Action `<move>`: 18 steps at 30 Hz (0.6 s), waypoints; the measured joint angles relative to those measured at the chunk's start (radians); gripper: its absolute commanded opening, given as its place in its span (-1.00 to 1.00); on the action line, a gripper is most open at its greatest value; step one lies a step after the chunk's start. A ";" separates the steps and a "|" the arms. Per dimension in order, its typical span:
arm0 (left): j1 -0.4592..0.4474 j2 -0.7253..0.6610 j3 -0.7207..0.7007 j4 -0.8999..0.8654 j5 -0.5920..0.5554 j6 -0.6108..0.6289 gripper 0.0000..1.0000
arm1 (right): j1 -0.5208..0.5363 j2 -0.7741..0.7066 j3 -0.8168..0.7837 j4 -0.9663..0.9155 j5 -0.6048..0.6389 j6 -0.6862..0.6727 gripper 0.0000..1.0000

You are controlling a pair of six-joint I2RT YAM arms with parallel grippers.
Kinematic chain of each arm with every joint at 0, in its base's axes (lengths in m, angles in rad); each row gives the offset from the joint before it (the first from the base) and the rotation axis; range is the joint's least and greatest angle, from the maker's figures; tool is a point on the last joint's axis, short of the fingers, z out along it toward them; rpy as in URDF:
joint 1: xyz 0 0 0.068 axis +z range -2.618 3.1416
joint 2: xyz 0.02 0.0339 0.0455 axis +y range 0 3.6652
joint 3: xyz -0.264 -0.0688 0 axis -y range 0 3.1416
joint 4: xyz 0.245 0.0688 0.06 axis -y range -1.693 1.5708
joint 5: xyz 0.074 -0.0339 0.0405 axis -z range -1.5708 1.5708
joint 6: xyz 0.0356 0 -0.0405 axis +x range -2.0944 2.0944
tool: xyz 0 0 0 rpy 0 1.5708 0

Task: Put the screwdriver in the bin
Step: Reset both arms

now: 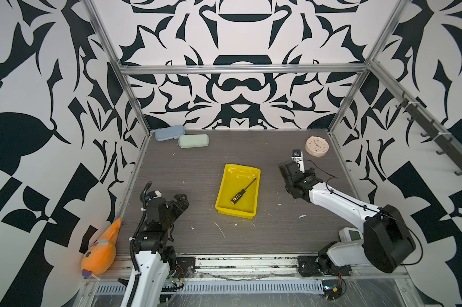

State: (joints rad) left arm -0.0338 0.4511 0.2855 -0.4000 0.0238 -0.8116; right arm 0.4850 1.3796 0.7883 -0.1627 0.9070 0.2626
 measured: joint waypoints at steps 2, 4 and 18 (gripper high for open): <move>0.000 0.004 0.000 0.000 0.000 0.000 0.98 | -0.007 -0.002 -0.065 0.084 0.044 -0.056 0.72; 0.000 0.008 0.000 0.000 0.000 0.000 0.99 | -0.006 0.003 -0.119 0.185 0.066 -0.111 0.95; 0.000 0.015 0.000 0.008 0.000 0.000 0.99 | -0.113 0.147 -0.260 0.649 0.005 -0.240 0.99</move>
State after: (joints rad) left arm -0.0338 0.4660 0.2855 -0.3923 0.0235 -0.8116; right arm 0.3721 1.5269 0.5282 0.4858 0.9115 0.0231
